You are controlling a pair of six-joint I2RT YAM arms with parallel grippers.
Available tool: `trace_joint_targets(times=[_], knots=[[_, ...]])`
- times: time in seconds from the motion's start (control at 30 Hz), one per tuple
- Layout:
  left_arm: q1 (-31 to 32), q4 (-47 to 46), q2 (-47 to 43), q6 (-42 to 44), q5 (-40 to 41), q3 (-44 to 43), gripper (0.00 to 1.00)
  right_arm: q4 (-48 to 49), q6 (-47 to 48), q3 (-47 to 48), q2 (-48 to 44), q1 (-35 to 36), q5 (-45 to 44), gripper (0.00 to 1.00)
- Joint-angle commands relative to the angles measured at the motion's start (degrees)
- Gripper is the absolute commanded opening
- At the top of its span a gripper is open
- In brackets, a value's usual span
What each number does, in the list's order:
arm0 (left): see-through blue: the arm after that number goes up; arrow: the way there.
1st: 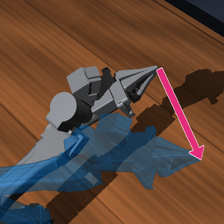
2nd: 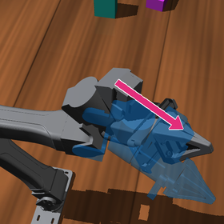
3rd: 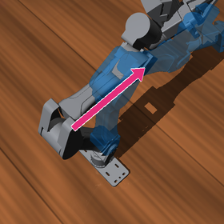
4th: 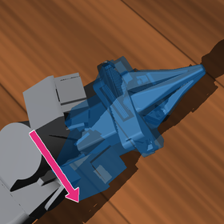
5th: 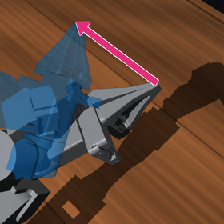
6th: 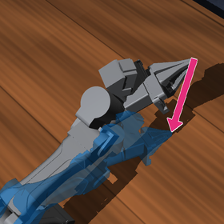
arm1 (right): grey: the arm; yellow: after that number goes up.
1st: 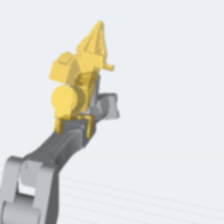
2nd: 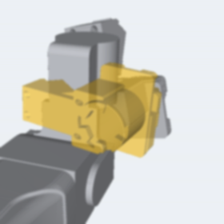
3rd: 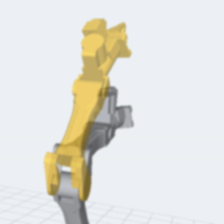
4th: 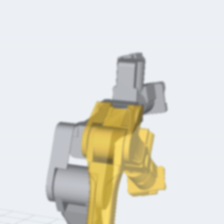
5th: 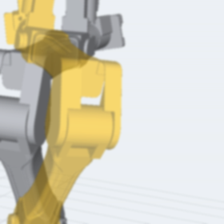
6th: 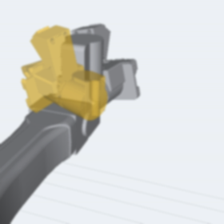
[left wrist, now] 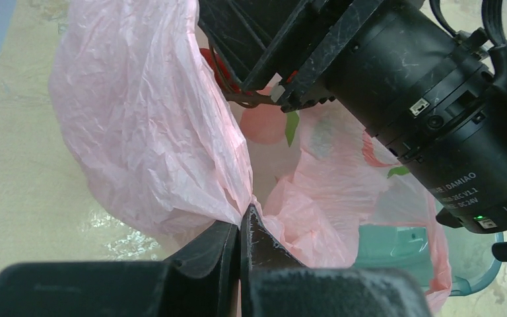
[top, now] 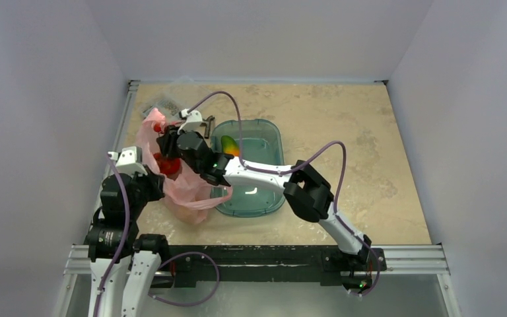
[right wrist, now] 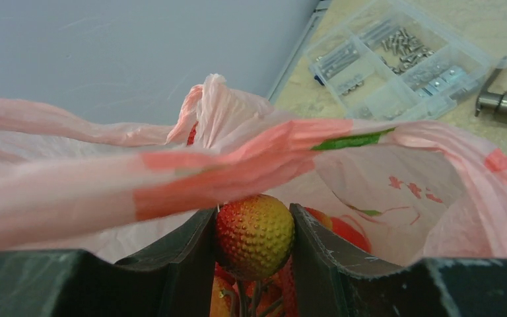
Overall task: Take the fake fruits out of the plastic bag
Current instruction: Take out the fake fruit from the plastic bag.
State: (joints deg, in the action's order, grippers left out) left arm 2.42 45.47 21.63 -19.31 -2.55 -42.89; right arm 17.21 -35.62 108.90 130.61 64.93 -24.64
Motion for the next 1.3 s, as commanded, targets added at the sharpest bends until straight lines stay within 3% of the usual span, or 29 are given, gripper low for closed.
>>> trace_joint_targets(times=[0.0,0.33,0.67,0.97,1.13,1.27], knots=[[0.6,-2.3,-0.2,0.3,0.2,-0.1,0.0,-1.9,-6.5,3.0,-5.7,0.5,-4.6,0.0],[0.7,-0.2,1.6,-0.7,7.1,-0.8,0.0,-13.9,-12.6,3.5,-16.1,0.0,3.1,0.0],[0.6,2.6,-0.6,-2.6,19.6,-1.4,0.0,-4.2,-5.6,-21.5,-33.5,0.0,22.2,0.0],[0.6,2.6,-0.6,-2.4,19.6,-1.3,0.0,-7.9,7.2,-31.6,-45.5,-1.1,24.1,0.0],[0.6,0.5,-0.6,-0.9,13.4,-1.0,0.0,-12.1,10.9,-30.4,-43.6,-1.4,30.1,0.0],[0.6,0.3,-2.7,-0.7,14.2,-0.7,0.0,-14.0,11.6,-29.2,-41.5,-1.7,30.4,0.0]])
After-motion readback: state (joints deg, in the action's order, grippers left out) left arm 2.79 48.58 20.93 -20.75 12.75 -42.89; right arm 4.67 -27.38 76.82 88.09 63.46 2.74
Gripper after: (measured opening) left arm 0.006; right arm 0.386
